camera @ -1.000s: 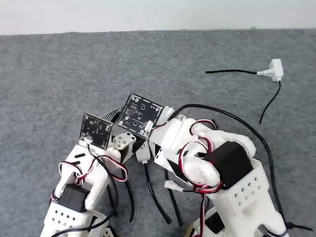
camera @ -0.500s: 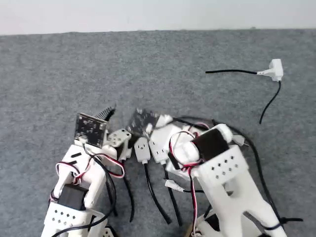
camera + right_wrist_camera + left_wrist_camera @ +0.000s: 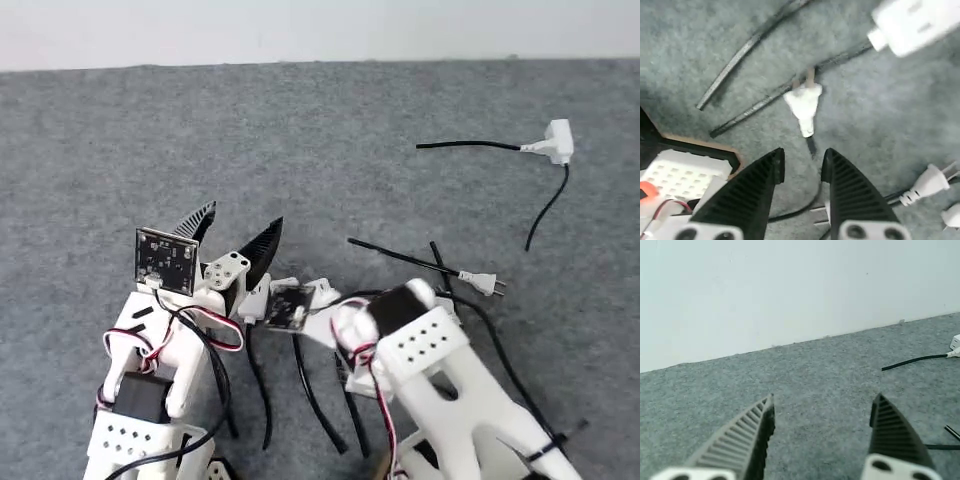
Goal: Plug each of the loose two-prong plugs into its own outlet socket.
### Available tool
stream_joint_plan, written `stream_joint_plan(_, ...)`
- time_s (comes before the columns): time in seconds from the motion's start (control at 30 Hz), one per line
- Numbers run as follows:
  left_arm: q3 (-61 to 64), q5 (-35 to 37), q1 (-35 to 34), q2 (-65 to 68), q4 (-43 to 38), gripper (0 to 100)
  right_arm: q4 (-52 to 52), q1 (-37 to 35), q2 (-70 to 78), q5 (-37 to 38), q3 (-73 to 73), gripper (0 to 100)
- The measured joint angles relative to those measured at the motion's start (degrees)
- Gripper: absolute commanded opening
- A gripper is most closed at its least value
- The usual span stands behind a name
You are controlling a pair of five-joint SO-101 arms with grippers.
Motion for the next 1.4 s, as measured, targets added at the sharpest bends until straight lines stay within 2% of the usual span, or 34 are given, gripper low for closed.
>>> stream_joint_plan(0.17,0.9,0.0,0.0,0.0,-1.1,30,-0.5,-5.5,0.0,-2.6,0.8,12.6)
stream_joint_plan(1.4,2.2,0.0,0.0,0.0,-2.2,30,-23.7,-5.6,-0.2,-2.3,19.3,12.7)
